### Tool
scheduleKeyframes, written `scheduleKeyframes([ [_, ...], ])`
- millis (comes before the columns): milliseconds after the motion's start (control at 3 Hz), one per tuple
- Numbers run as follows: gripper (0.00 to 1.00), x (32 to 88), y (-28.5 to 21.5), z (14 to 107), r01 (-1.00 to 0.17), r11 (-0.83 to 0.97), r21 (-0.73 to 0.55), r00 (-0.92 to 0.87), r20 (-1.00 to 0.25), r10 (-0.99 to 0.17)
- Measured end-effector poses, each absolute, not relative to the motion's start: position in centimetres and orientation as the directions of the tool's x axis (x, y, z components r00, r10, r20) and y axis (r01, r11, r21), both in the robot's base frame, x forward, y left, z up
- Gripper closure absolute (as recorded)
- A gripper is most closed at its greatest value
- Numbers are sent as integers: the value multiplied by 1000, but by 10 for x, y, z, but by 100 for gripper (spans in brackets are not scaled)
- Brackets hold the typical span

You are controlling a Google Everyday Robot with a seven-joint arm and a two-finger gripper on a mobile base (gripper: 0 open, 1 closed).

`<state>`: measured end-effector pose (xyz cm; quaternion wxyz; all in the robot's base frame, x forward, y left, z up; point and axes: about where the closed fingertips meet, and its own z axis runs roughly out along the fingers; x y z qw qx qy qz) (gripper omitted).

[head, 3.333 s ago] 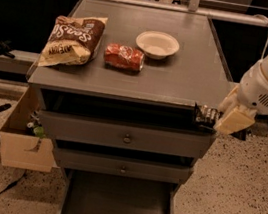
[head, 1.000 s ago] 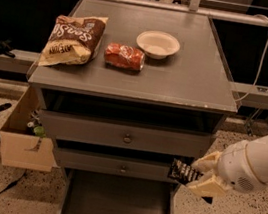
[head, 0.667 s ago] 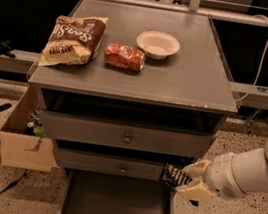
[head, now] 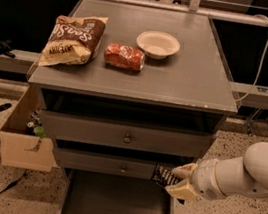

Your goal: Place rxbar chocolate into bottom drawer

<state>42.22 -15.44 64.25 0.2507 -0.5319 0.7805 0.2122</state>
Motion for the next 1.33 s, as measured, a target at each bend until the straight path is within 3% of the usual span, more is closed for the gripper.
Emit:
scheduleKeyframes([
  [1333,100,413,-117,450,-886,334,322,-463,-588,-663],
])
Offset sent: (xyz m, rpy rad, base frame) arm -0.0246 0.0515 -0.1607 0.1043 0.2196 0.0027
